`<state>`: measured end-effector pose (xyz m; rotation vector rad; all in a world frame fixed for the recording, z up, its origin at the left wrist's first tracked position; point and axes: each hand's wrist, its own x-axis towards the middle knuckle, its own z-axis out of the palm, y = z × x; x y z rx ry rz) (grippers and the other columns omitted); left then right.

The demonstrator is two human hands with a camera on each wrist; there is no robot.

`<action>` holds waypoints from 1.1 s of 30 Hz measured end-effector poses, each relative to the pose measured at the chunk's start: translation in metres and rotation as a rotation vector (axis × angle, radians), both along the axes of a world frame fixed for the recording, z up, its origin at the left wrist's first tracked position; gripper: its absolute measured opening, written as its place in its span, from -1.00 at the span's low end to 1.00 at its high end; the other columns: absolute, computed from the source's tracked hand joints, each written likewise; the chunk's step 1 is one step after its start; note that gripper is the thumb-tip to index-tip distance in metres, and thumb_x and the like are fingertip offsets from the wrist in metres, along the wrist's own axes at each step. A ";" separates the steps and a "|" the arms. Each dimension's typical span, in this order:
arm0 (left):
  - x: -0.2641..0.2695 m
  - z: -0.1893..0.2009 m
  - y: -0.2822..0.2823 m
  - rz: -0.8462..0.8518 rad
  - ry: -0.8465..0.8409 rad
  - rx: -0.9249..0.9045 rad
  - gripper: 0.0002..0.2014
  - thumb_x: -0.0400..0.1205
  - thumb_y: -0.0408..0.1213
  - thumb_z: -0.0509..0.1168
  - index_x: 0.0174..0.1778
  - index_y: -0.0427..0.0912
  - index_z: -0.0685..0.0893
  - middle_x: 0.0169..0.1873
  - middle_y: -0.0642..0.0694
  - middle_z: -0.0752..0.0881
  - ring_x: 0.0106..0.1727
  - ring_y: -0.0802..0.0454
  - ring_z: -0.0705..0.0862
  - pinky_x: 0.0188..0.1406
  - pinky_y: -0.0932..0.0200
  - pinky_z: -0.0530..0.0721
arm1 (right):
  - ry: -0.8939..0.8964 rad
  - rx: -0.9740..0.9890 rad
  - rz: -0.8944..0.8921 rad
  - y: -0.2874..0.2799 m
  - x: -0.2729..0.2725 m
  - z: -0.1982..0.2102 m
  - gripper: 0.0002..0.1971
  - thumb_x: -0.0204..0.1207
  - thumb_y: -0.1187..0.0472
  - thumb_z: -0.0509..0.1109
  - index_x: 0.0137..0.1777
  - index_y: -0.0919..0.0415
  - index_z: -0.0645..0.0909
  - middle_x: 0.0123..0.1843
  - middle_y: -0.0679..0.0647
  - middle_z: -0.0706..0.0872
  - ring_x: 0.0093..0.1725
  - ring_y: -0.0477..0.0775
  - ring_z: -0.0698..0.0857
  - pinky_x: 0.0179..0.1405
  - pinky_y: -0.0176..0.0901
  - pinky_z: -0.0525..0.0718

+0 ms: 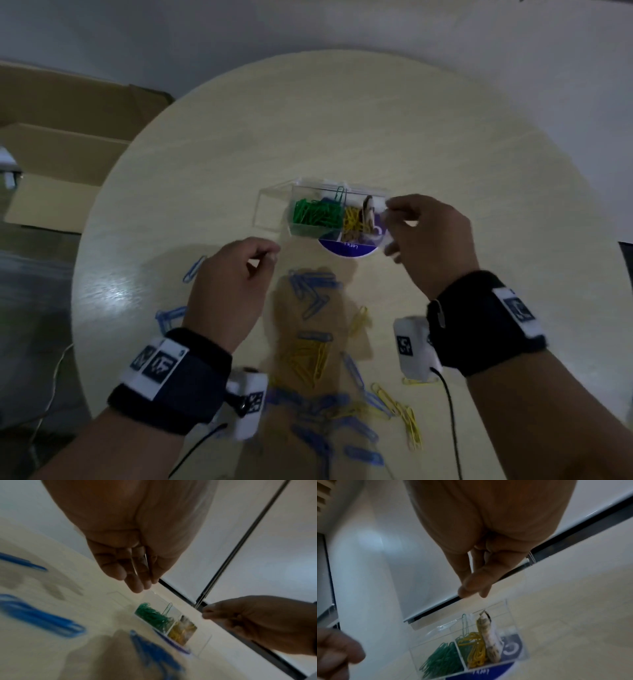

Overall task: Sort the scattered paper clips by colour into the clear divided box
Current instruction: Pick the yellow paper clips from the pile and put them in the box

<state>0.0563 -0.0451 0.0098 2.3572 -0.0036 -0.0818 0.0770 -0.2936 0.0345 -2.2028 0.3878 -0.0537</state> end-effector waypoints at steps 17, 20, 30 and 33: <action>-0.094 -0.028 0.063 -0.376 -0.022 0.357 -0.85 0.60 -0.25 0.37 0.07 -0.09 0.74 -0.09 -0.09 0.64 -0.02 -0.17 0.58 -0.01 -0.12 0.62 | 0.039 -0.524 0.534 0.012 -0.097 -0.060 -0.93 0.31 0.24 0.54 -0.26 0.22 0.73 -0.24 0.26 0.60 -0.26 0.39 0.64 -0.17 0.07 0.63; -0.112 -0.026 0.057 -0.542 -0.012 0.291 -0.85 0.56 -0.17 0.41 0.03 0.02 0.75 -0.12 0.01 0.65 -0.04 -0.07 0.61 -0.03 -0.02 0.61 | 0.108 -0.484 0.501 0.011 -0.104 -0.063 -0.92 0.37 0.23 0.46 -0.26 0.24 0.65 -0.21 0.24 0.55 -0.24 0.37 0.61 -0.18 0.06 0.60; -0.101 -0.026 0.056 -0.425 0.007 0.292 -0.95 0.53 -0.17 0.41 -0.13 0.01 0.69 -0.21 -0.01 0.61 -0.09 -0.10 0.61 -0.02 0.02 0.52 | 0.034 -0.283 0.438 0.040 -0.139 -0.046 -0.84 0.38 0.24 0.42 -0.06 0.04 0.67 -0.18 0.03 0.73 -0.15 0.13 0.72 -0.10 -0.02 0.66; -0.088 -0.028 0.041 -0.536 -0.061 0.287 -0.78 0.63 -0.19 0.24 0.09 0.00 0.75 -0.12 -0.03 0.66 -0.07 -0.08 0.58 -0.01 0.07 0.51 | -0.039 -0.355 0.561 0.054 -0.136 -0.045 -0.79 0.44 0.23 0.38 0.04 0.03 0.72 -0.15 0.05 0.72 -0.14 0.15 0.72 -0.11 -0.09 0.59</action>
